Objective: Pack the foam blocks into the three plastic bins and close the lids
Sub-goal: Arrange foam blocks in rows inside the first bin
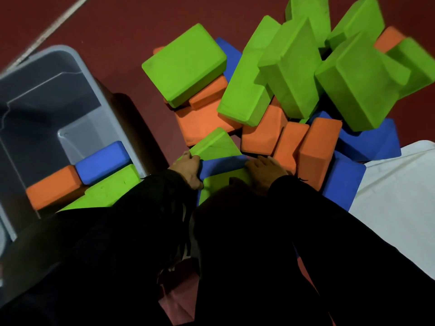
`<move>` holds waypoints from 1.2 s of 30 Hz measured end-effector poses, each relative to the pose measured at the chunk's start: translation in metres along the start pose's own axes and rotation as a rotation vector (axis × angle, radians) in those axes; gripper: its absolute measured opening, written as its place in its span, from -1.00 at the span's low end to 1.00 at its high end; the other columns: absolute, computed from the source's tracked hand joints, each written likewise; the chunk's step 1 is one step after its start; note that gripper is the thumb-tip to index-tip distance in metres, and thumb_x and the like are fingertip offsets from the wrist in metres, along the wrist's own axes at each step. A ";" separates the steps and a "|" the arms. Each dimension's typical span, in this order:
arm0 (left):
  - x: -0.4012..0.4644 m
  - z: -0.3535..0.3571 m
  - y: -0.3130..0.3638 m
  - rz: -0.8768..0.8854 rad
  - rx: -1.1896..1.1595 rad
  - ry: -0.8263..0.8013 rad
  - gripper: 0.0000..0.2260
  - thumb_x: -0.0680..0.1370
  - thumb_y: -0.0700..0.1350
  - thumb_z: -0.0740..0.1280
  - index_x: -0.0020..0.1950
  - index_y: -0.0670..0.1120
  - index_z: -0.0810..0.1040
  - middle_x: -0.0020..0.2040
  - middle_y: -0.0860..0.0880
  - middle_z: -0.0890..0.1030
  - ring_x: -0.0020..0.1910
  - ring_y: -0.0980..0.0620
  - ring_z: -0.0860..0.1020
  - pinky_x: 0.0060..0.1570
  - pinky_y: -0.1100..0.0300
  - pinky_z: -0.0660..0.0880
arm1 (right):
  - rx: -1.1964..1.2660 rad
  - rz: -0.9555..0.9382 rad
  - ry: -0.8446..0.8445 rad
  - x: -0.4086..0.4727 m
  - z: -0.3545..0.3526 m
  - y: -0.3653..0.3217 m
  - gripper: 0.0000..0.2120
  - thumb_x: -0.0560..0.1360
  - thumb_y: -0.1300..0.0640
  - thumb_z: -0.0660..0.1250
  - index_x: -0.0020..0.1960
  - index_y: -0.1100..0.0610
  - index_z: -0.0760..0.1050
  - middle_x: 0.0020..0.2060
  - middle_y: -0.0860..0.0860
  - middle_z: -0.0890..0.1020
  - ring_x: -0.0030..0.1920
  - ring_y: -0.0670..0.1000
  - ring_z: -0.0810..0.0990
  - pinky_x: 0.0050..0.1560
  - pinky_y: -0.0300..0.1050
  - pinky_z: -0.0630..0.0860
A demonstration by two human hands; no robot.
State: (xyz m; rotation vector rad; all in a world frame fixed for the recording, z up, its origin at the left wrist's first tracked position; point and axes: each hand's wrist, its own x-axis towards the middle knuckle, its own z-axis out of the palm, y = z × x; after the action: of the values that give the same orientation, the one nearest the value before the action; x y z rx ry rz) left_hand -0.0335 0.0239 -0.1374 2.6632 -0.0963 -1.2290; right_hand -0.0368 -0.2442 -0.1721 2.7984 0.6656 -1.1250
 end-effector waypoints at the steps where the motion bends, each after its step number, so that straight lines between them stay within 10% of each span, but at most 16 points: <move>1: -0.003 -0.005 0.000 0.008 -0.008 0.007 -0.40 0.35 0.06 0.53 0.26 -0.16 0.41 0.22 -0.18 0.34 0.11 -0.27 0.52 0.06 -0.01 0.48 | 0.002 -0.010 -0.011 -0.001 -0.005 -0.002 -0.28 0.50 -0.12 0.40 0.53 0.12 0.23 0.43 0.10 0.45 0.46 0.16 0.38 0.45 0.10 0.21; 4: -0.014 -0.023 0.001 0.032 0.009 0.006 -0.41 0.30 0.08 0.54 0.20 -0.15 0.44 0.09 -0.10 0.28 0.02 -0.22 0.49 0.01 0.01 0.49 | -0.055 -0.034 0.088 -0.006 -0.020 -0.002 -0.38 0.42 -0.12 0.50 0.35 0.11 0.37 0.16 0.10 0.62 0.15 0.17 0.62 0.15 0.06 0.46; 8: -0.034 -0.051 0.007 0.040 -0.018 0.034 -0.39 0.20 0.10 0.54 0.15 -0.07 0.45 0.07 -0.08 0.31 -0.04 -0.17 0.49 0.02 -0.05 0.56 | 0.042 -0.038 -0.010 -0.029 -0.057 0.007 -0.48 0.60 0.01 0.28 0.51 -0.07 0.19 0.39 0.04 0.45 0.37 0.19 0.44 0.29 0.09 0.37; 16: -0.082 -0.086 0.031 0.152 -0.010 0.249 -0.24 0.17 0.23 0.44 0.26 -0.13 0.46 0.07 -0.14 0.48 0.09 -0.21 0.51 0.11 -0.03 0.50 | 0.066 0.028 0.046 -0.088 -0.122 0.012 -0.15 0.30 0.08 0.55 0.50 -0.07 0.26 0.37 0.05 0.42 0.35 0.22 0.39 0.34 0.15 0.41; 30: -0.148 -0.128 0.023 0.197 -0.007 0.656 -0.27 0.27 0.10 0.42 0.40 -0.08 0.36 0.21 -0.18 0.44 0.14 -0.26 0.48 0.07 -0.14 0.51 | 0.004 0.069 0.499 -0.128 -0.167 -0.016 -0.11 0.40 0.07 0.54 0.59 -0.03 0.13 0.59 0.08 0.22 0.58 0.19 0.16 0.49 0.16 0.28; 36: -0.194 -0.144 -0.007 0.107 -0.097 0.969 -0.30 0.32 0.10 0.41 0.42 -0.03 0.31 0.26 -0.20 0.36 0.06 -0.32 0.51 -0.02 -0.15 0.56 | 0.103 0.072 0.688 -0.142 -0.207 -0.044 -0.10 0.36 -0.10 0.57 0.57 -0.17 0.19 0.51 0.18 0.22 0.58 0.28 0.09 0.47 0.47 0.17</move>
State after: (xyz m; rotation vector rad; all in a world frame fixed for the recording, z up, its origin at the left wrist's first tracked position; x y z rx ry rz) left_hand -0.0513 0.0822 0.0966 2.7961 -0.0219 0.1592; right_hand -0.0116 -0.2151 0.0799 3.2560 0.5334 -0.1551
